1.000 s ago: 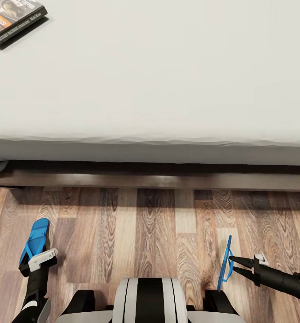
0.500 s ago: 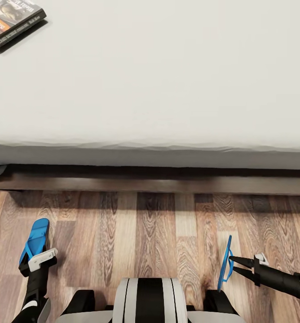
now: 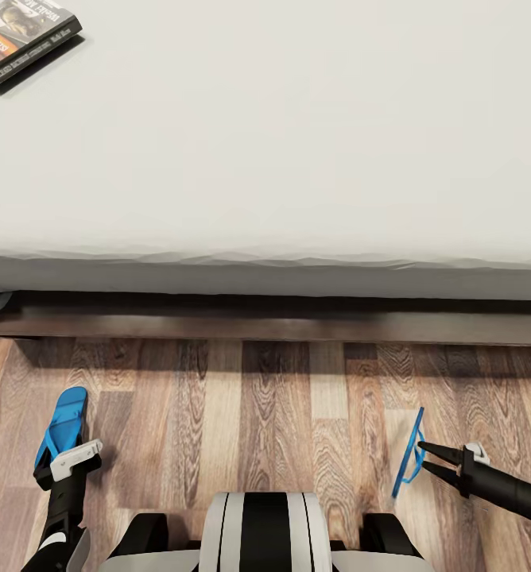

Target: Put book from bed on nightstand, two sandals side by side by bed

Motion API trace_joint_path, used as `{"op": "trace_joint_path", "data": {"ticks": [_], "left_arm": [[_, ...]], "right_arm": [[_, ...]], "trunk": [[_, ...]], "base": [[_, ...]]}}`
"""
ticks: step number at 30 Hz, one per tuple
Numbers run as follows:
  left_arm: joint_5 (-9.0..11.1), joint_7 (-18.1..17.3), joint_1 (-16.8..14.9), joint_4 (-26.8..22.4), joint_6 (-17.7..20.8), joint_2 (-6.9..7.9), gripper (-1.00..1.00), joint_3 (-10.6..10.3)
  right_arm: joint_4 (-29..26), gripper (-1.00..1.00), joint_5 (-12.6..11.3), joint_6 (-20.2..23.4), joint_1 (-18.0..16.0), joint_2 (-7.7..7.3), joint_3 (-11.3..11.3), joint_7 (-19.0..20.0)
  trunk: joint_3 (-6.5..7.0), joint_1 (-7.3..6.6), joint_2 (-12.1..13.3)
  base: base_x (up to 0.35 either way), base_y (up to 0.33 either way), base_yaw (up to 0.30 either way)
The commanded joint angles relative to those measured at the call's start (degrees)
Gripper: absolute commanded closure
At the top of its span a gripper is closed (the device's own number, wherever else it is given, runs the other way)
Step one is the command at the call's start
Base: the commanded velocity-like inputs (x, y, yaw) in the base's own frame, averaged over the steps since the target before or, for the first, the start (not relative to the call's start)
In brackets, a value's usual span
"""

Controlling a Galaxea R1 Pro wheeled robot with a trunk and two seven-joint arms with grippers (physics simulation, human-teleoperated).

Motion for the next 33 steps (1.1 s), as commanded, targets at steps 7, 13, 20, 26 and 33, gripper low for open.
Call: {"op": "trace_joint_path", "data": {"ticks": [7,13,20,26,33], "left_arm": [[-0.8,0.5,0.0,0.0,-0.2,-0.01,1.0,0.3],[-0.8,0.5,0.0,0.0,-0.2,0.06,1.0,0.4],[-0.8,0.5,0.0,0.0,-0.2,0.06,1.0,0.4],[-0.8,0.5,0.0,0.0,-0.2,0.06,1.0,0.4],[-0.8,0.5,-0.1,0.1,-0.2,0.06,1.0,0.4]], "right_arm": [[0.4,1.0,-2.1,0.4,0.1,-1.7,0.1,0.1],[0.5,1.0,-2.2,0.4,0.1,-1.74,0.1,0.1],[0.4,1.0,-2.2,0.4,0.1,-1.75,0.2,0.1],[0.3,1.0,-2.2,0.4,0.1,-1.75,0.2,0.0],[0.2,1.0,-2.2,0.4,0.1,-1.75,0.2,0.0]], "trunk": [[-0.02,-0.01,0.0],[-0.02,-0.01,0.0],[-0.02,-0.01,0.0],[-0.69,0.07,0.0],[-0.91,0.1,-0.1]], "base": [[0.0,0.0,0.0],[0.0,0.0,0.0],[0.0,0.0,0.0],[0.0,0.0,0.0],[0.0,0.0,0.0]]}}
